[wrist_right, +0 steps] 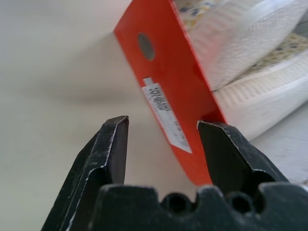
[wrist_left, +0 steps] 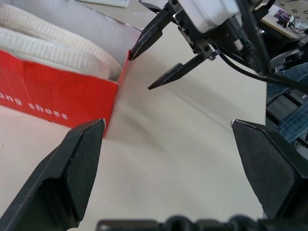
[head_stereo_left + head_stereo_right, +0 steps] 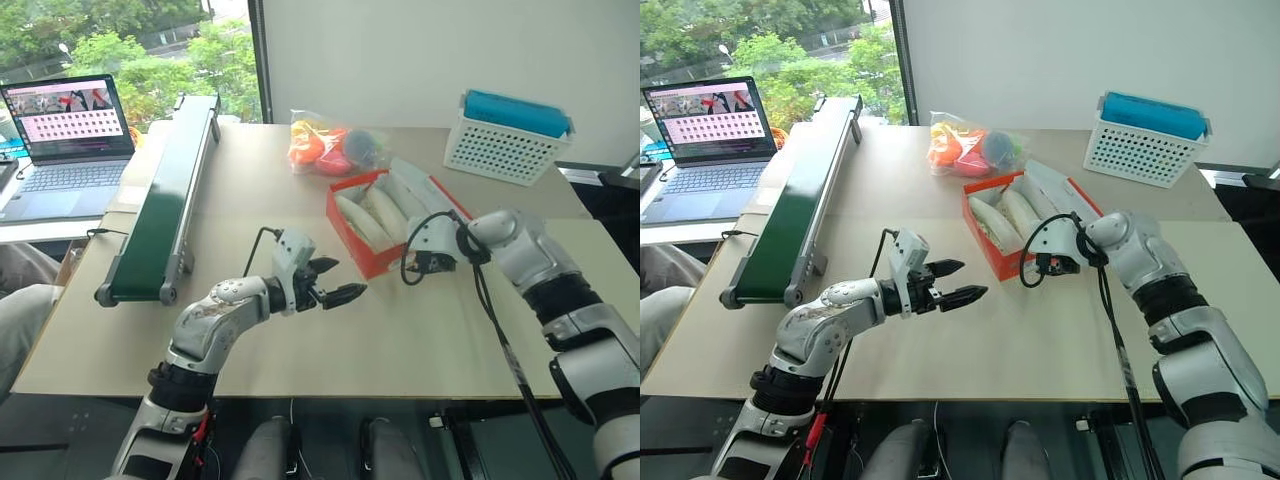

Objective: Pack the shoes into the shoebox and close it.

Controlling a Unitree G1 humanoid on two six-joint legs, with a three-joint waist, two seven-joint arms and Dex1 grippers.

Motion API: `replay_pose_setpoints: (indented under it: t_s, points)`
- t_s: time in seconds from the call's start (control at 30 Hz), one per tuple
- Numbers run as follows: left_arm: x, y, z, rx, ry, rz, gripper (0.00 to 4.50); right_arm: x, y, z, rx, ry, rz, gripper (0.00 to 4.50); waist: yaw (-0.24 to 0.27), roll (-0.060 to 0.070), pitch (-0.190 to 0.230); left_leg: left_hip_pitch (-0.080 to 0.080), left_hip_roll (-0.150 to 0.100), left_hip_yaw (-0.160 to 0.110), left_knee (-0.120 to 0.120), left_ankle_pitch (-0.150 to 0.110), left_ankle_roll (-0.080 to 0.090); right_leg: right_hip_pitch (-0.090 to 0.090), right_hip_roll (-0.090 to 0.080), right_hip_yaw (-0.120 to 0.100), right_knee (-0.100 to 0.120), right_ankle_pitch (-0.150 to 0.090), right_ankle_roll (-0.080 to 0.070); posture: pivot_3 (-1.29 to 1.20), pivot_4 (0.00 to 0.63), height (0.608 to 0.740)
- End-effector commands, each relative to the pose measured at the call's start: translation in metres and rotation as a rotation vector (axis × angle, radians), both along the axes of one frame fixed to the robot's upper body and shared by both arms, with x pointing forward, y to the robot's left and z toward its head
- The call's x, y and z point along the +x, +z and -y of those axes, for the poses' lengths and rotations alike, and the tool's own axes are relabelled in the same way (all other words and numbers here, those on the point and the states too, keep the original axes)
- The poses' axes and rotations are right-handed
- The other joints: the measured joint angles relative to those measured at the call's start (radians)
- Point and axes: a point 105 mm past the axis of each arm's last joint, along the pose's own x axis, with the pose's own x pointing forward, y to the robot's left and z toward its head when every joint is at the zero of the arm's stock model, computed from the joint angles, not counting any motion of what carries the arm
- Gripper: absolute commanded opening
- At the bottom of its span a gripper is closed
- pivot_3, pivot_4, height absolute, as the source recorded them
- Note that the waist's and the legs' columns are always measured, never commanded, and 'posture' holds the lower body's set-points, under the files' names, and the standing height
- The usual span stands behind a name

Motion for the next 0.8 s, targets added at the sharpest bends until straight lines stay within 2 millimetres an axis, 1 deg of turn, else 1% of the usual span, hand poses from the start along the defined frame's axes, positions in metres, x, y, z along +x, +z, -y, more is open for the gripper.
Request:
replay_pose_setpoints:
  t_s: [0.03, 0.1, 0.17, 0.2, 0.27, 0.33, 0.4, 0.43, 0.53, 0.63, 0.67, 0.73, 0.8]
  points:
    - [-0.004, 0.011, 0.001, -0.023, -0.004, 0.038, 4.50, 0.006, 0.002, -0.001, -0.001, 0.018, 0.030, 2.85, -0.001, 0.000, 0.000, 0.000, 0.000, 0.000, 0.000, 0.000, 0.000, 0.000, 0.000, 0.000, 0.000, 0.000, 0.000, 0.00, 0.150, 0.699]
    - [-0.004, 0.012, 0.001, -0.024, 0.003, 0.041, 4.50, 0.007, 0.002, -0.002, 0.003, 0.023, 0.040, 2.85, -0.001, 0.000, 0.000, 0.000, 0.000, 0.000, 0.000, 0.000, 0.000, 0.000, 0.000, 0.000, 0.000, 0.000, 0.000, 0.00, 0.150, 0.699]
    - [-0.004, 0.013, -0.001, -0.026, 0.008, 0.042, 4.50, 0.007, 0.018, -0.003, 0.012, 0.044, 0.056, 2.85, -0.002, 0.000, 0.000, 0.000, 0.000, 0.000, -0.001, 0.000, 0.000, 0.000, 0.000, 0.000, 0.000, 0.000, 0.000, 0.00, 0.150, 0.699]
    - [-0.003, 0.013, -0.001, -0.026, 0.009, 0.041, 4.50, 0.002, 0.024, -0.004, 0.009, 0.073, 0.046, 2.85, -0.002, 0.000, 0.000, 0.000, 0.000, 0.000, 0.000, 0.000, 0.000, -0.001, 0.000, 0.000, 0.000, 0.000, 0.000, 0.00, 0.150, 0.699]
    - [-0.003, 0.013, -0.002, -0.024, 0.009, 0.037, 4.50, -0.015, 0.036, -0.013, 0.018, 0.159, -0.014, 2.85, 0.000, 0.001, 0.001, 0.000, 0.000, 0.000, 0.000, 0.000, 0.000, 0.000, 0.000, 0.000, 0.000, 0.000, 0.000, 0.00, 0.150, 0.699]
    - [-0.003, 0.012, -0.002, -0.023, 0.008, 0.036, 4.50, -0.027, 0.044, -0.018, 0.023, 0.208, -0.045, 2.85, -0.001, 0.002, 0.002, 0.000, 0.000, 0.000, 0.000, 0.000, 0.000, -0.001, 0.000, 0.000, 0.000, 0.000, 0.000, 0.00, 0.150, 0.699]
    - [-0.003, 0.012, -0.001, -0.023, 0.005, 0.036, 4.50, -0.036, 0.055, -0.025, 0.026, 0.246, -0.051, 2.85, -0.001, 0.002, 0.002, 0.000, 0.000, -0.001, 0.000, 0.000, 0.000, 0.000, 0.000, 0.000, 0.000, 0.000, 0.000, 0.00, 0.150, 0.699]
    - [-0.003, 0.012, 0.000, -0.023, 0.003, 0.036, 4.50, -0.038, 0.061, -0.029, 0.031, 0.256, -0.038, 2.85, -0.001, 0.002, 0.001, 0.000, 0.000, -0.001, 0.000, 0.000, 0.000, 0.000, 0.000, 0.000, 0.000, 0.000, 0.000, 0.00, 0.150, 0.699]
    - [-0.002, 0.013, 0.001, -0.026, 0.001, 0.037, 4.50, -0.030, 0.067, -0.034, 0.042, 0.236, 0.008, 2.85, -0.001, 0.002, 0.001, 0.000, 0.000, -0.001, 0.000, 0.000, 0.000, 0.000, 0.000, 0.000, 0.001, 0.000, 0.000, 0.00, 0.150, 0.699]
    - [-0.004, 0.013, 0.001, -0.030, 0.000, 0.036, 4.50, -0.004, 0.048, -0.024, 0.003, 0.140, 0.058, 2.85, -0.002, 0.002, 0.001, 0.000, 0.000, -0.001, 0.000, 0.000, 0.000, -0.001, -0.001, 0.000, 0.001, 0.000, 0.000, 0.00, 0.150, 0.699]
    - [-0.004, 0.013, 0.001, -0.031, 0.000, 0.035, 4.50, 0.002, 0.042, -0.021, -0.005, 0.118, 0.068, 2.85, -0.001, 0.002, 0.001, 0.000, -0.001, -0.001, 0.000, 0.000, 0.000, -0.001, -0.001, 0.000, 0.001, 0.000, 0.000, 0.00, 0.150, 0.699]
    - [-0.006, 0.012, 0.001, -0.030, 0.001, 0.033, 4.50, 0.014, 0.038, -0.017, -0.011, 0.074, 0.096, 2.85, -0.001, 0.002, 0.002, 0.000, -0.001, -0.001, 0.000, 0.000, 0.000, -0.001, -0.001, 0.000, 0.001, 0.000, 0.000, 0.00, 0.150, 0.699]
    - [-0.008, 0.011, -0.001, -0.028, 0.002, 0.029, 4.50, 0.023, 0.037, -0.013, -0.010, 0.036, 0.117, 2.85, -0.002, 0.002, 0.002, 0.000, -0.001, -0.001, -0.001, 0.000, -0.001, -0.001, 0.000, 0.000, 0.001, 0.000, 0.000, 0.00, 0.150, 0.699]
